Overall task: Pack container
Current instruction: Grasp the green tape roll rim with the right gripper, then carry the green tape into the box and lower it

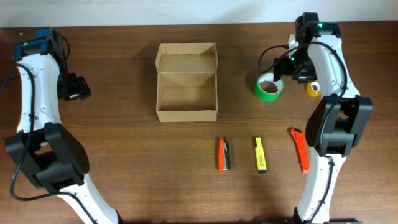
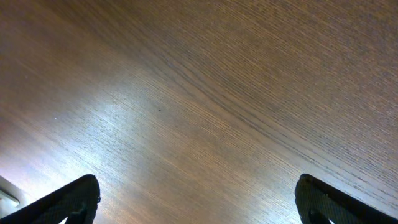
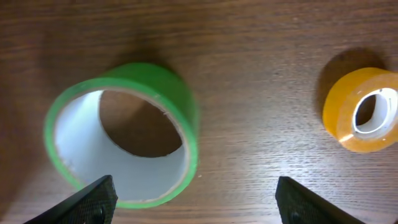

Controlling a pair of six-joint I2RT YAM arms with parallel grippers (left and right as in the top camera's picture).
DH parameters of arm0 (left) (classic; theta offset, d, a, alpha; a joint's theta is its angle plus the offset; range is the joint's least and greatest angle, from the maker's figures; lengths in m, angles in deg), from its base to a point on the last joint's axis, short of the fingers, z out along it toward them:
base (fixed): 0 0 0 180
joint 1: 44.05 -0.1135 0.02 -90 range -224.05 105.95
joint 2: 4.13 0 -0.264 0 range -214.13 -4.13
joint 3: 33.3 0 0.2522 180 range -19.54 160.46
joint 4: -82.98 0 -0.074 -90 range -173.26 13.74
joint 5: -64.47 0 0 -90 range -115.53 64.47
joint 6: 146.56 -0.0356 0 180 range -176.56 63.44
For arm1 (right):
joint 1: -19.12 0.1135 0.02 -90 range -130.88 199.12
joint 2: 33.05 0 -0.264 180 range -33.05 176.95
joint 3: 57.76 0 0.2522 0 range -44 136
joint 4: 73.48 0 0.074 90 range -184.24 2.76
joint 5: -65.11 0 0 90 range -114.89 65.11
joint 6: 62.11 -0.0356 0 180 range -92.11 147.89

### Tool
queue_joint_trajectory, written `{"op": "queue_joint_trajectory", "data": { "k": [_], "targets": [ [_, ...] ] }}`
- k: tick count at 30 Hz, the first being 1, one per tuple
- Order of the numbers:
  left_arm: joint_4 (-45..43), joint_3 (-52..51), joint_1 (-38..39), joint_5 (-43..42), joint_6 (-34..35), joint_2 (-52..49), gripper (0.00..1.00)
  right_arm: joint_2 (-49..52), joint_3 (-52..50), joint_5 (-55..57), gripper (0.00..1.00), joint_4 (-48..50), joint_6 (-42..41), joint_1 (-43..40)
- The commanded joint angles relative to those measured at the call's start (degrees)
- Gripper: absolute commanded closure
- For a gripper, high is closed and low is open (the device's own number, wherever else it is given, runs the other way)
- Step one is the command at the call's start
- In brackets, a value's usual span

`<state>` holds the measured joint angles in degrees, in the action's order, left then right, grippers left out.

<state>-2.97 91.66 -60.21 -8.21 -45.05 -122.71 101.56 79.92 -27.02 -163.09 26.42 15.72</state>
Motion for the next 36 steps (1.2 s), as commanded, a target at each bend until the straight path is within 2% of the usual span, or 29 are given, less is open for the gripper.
{"op": "queue_joint_trajectory", "data": {
  "k": [1, 13, 15, 18, 19, 20, 22, 23, 26, 30, 36],
  "targets": [
    [-0.17, -0.57, -0.13, -0.22, -0.90, 0.33, 0.00, 0.90, -1.68, 0.94, 0.17, 0.63, -0.02, 0.22],
    [-0.17, -0.57, -0.13, -0.24, -0.90, 0.33, 0.00, 0.87, -10.43, 1.16, 0.19, 5.81, -0.70, 0.31],
    [-0.17, -0.57, -0.13, -0.24, -0.90, 0.33, 0.00, 0.90, -11.41, 1.20, 0.28, 6.56, -0.68, 0.31],
    [-0.17, -0.57, -0.13, -0.24, -0.90, 0.33, 0.00, 0.87, -12.79, 1.18, 0.61, 7.74, -0.68, 0.31],
    [-0.17, -0.57, -0.13, -0.24, -0.90, 0.33, 0.00, 0.90, -13.18, 1.18, 0.69, 7.96, -0.68, 0.31],
    [-0.17, -0.57, -0.13, -0.24, -0.90, 0.33, 0.00, 0.87, -13.46, 1.18, 0.73, 8.07, -0.68, 0.31],
    [-0.17, -0.57, -0.13, -0.24, -0.90, 0.33, 0.00, 0.90, -13.75, 1.20, 0.74, 8.22, -0.68, 0.33],
    [-0.17, -0.57, -0.13, -0.24, -0.90, 0.33, 0.00, 0.87, -13.75, 1.20, 0.78, 8.22, -0.68, 0.33],
    [-0.17, -0.57, -0.13, -0.24, -0.90, 0.33, 0.00, 0.87, -13.75, 1.31, 0.96, 8.17, -0.63, 0.33],
    [-0.17, -0.57, -0.13, -0.24, -0.90, 0.33, 0.00, 0.04, -13.75, 1.38, 0.96, 7.56, -0.61, 0.48],
    [-0.17, -0.57, -0.13, -0.24, -0.90, 0.33, 0.00, -6.47, -13.75, 1.79, 0.96, 8.24, -0.20, 0.81]
  ]
}}
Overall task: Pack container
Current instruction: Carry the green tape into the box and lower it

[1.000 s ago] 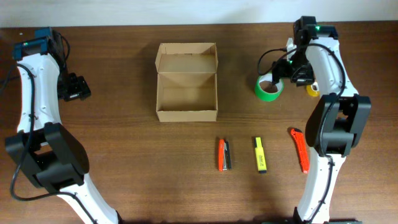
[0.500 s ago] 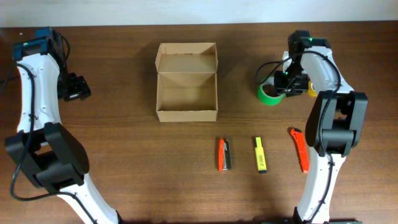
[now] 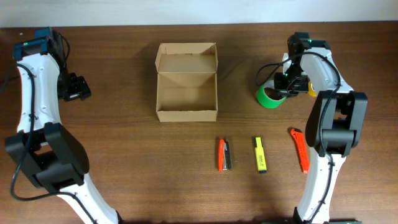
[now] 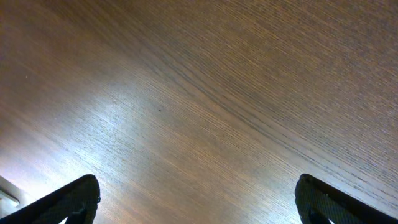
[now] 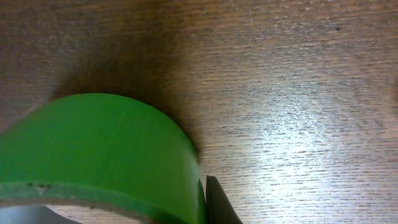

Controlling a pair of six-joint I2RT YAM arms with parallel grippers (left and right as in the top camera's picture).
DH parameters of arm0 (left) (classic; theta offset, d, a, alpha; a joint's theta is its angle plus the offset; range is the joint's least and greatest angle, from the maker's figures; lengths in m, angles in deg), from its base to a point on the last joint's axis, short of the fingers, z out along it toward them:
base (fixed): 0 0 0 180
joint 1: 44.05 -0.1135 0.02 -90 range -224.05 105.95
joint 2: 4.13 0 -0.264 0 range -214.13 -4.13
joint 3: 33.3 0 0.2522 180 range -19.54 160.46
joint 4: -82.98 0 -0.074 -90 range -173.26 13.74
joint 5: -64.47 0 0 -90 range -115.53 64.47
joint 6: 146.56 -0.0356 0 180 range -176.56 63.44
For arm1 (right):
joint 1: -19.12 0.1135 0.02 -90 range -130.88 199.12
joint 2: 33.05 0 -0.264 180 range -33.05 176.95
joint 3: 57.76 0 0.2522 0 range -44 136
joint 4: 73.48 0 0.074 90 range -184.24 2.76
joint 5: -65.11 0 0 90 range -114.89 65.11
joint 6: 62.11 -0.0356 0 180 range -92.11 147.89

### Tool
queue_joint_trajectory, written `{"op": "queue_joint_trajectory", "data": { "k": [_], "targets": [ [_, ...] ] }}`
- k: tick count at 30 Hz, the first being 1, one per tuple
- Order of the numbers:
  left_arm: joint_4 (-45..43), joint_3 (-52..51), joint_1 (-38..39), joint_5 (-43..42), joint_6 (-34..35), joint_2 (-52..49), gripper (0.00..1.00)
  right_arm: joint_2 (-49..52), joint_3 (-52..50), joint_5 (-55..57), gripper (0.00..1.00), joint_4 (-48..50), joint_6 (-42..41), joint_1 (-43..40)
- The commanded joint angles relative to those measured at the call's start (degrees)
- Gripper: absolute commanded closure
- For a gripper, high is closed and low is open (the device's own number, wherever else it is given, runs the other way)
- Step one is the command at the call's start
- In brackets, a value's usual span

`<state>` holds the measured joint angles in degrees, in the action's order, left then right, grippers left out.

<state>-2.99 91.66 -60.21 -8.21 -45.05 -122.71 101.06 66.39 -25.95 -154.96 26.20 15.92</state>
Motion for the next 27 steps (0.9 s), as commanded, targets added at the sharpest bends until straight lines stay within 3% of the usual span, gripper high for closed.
{"op": "queue_joint_trajectory", "data": {
  "k": [1, 13, 20, 27],
  "targets": [
    [-0.15, -0.57, -0.13, -0.24, -0.90, 0.33, 0.00, -7.69, -0.22, 0.70, 0.96, 0.04, 0.02, 0.61],
    [-0.15, -0.57, -0.13, -0.24, -0.90, 0.33, 0.00, -26.73, 1.20, -2.08, 0.96, -0.39, 3.26, 8.07],
    [-0.15, -0.57, -0.13, -0.24, -0.90, 0.33, 0.00, -26.84, 9.05, -2.12, 0.97, 0.28, 5.42, 19.12],
    [-0.15, -0.57, -0.13, -0.24, -0.90, 0.33, 0.00, -24.68, 9.75, -3.69, 0.97, -1.53, 11.72, 28.89]
  ]
}}
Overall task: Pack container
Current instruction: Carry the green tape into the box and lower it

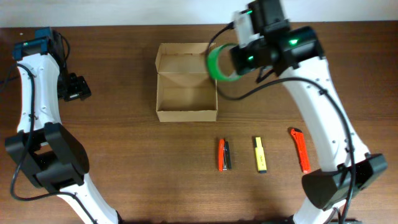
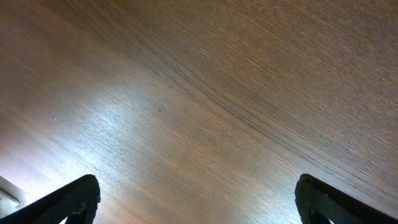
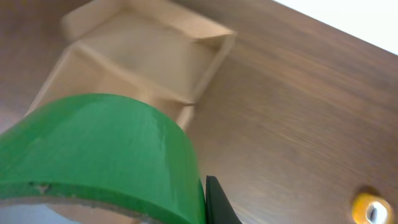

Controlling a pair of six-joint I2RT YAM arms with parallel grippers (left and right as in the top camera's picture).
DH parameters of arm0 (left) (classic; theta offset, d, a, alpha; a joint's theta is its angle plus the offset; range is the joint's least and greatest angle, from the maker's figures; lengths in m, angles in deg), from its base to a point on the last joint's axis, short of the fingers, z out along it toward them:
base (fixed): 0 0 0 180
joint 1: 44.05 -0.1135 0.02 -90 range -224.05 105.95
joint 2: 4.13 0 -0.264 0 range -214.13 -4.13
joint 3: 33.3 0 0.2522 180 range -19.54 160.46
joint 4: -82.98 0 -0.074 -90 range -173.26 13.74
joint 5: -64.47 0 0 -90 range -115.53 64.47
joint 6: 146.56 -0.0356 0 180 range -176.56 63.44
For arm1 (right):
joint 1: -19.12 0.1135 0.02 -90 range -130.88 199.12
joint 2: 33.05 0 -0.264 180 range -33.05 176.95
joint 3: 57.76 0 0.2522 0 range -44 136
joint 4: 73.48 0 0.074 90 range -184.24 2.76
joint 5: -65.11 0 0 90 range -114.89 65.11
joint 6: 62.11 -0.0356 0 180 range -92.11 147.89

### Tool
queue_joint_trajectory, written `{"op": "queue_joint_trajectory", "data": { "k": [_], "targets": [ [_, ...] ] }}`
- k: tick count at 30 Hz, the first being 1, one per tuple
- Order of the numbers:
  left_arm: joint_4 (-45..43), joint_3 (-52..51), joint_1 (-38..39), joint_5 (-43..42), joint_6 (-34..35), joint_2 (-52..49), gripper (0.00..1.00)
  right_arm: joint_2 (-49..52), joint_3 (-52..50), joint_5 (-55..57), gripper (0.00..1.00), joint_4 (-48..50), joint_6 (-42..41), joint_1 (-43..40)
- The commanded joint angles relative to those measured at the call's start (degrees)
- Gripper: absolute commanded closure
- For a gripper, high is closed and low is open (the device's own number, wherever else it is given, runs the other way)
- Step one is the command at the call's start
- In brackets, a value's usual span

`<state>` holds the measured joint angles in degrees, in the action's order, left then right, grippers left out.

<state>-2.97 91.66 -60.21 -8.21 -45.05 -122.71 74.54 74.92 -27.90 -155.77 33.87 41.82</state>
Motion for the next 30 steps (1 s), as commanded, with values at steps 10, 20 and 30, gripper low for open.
{"op": "queue_joint_trajectory", "data": {
  "k": [10, 20, 30],
  "targets": [
    [-0.17, -0.57, -0.13, -0.22, -0.90, 0.33, 0.00, 9.27, 1.20, -1.51, 0.96, 0.42, 10.29, 11.43],
    [-0.17, -0.57, -0.13, -0.24, -0.90, 0.33, 0.00, 15.58, 1.22, -0.79, 0.97, 3.04, 9.66, 11.02],
    [-0.17, -0.57, -0.13, -0.24, -0.90, 0.33, 0.00, 17.97, 1.22, 2.03, 0.97, 6.23, 8.57, 8.00]
  ]
}}
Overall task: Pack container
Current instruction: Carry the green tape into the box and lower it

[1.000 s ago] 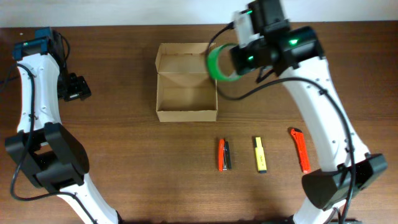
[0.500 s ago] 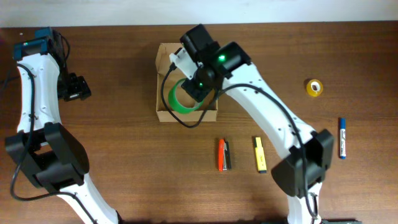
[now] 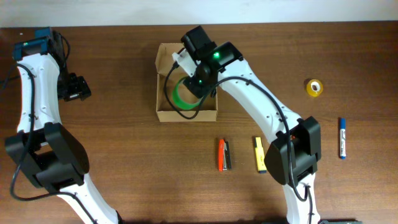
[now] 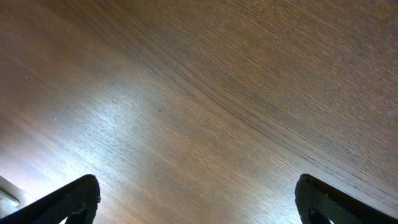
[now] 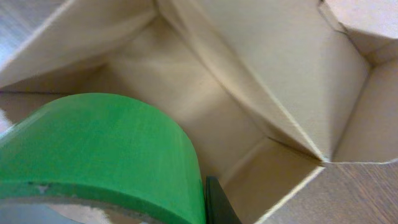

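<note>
An open cardboard box (image 3: 186,113) stands at the table's middle back, its lid folded away. My right gripper (image 3: 198,79) reaches into it, shut on a green tape roll (image 3: 180,94) that sits low inside the front compartment. In the right wrist view the green roll (image 5: 106,149) fills the lower left. One dark finger (image 5: 214,200) presses against its side and the box walls (image 5: 261,74) rise behind; the other finger is hidden. My left gripper (image 3: 74,88) hangs open at the far left, with only bare wood between its fingertips (image 4: 68,199).
A small yellow tape roll (image 3: 315,87) lies at the back right. A blue marker (image 3: 341,138) is at the right edge. An orange-and-black tool (image 3: 224,154) and a yellow highlighter (image 3: 260,154) lie in front of the box.
My right gripper has moved with the green roll from high over the box's right rim to down inside the box. The left arm has not moved.
My right gripper was open over the green roll lying beside the yellow tape at the back right. Then it was shut on the roll there. Then it held the roll high by the box, and now holds it inside the box.
</note>
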Controlling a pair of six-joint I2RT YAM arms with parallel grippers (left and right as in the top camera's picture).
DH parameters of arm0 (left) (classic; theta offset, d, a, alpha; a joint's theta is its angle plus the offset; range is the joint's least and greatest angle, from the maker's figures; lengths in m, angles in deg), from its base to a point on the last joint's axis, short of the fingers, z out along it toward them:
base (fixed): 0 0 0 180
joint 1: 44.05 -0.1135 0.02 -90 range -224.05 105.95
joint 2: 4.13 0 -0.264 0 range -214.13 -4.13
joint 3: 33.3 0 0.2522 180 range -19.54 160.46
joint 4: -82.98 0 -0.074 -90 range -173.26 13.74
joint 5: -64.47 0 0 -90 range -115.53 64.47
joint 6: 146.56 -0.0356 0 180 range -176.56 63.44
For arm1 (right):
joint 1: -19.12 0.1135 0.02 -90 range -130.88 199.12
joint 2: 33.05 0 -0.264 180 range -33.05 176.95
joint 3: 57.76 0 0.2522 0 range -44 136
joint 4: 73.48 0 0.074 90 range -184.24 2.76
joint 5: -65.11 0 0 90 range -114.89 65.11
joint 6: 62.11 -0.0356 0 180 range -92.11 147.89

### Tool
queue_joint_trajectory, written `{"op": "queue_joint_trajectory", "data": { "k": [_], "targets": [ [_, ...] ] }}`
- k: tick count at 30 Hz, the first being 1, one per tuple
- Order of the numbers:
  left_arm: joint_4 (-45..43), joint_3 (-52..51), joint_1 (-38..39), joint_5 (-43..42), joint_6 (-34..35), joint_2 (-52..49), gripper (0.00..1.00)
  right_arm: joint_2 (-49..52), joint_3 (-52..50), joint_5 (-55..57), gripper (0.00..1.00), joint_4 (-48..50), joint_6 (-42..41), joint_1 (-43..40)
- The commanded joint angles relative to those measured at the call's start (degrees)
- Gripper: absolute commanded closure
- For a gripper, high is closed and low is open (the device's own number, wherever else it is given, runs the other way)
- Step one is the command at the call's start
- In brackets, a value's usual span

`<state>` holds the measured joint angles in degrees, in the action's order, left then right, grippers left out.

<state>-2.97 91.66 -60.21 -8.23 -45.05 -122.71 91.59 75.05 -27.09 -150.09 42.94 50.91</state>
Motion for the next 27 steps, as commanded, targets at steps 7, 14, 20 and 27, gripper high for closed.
{"op": "queue_joint_trajectory", "data": {
  "k": [7, 14, 20, 27],
  "targets": [
    [-0.17, -0.57, -0.13, -0.20, -0.90, 0.33, 0.00, 3.06, 1.07, 1.42, 0.96, 0.96, -0.92, -2.91],
    [-0.17, -0.57, -0.13, -0.22, -0.90, 0.33, 0.00, 5.11, 1.07, 1.38, 0.96, 0.87, -0.96, -2.93],
    [-0.17, -0.57, -0.13, -0.22, -0.90, 0.33, 0.00, 6.99, 0.20, 0.92, 0.97, 1.25, -1.97, -2.89],
    [-0.17, -0.57, -0.13, -0.22, -0.90, 0.33, 0.00, 8.33, -0.96, -0.17, 0.96, 1.81, -2.01, -2.91]
  ]
}}
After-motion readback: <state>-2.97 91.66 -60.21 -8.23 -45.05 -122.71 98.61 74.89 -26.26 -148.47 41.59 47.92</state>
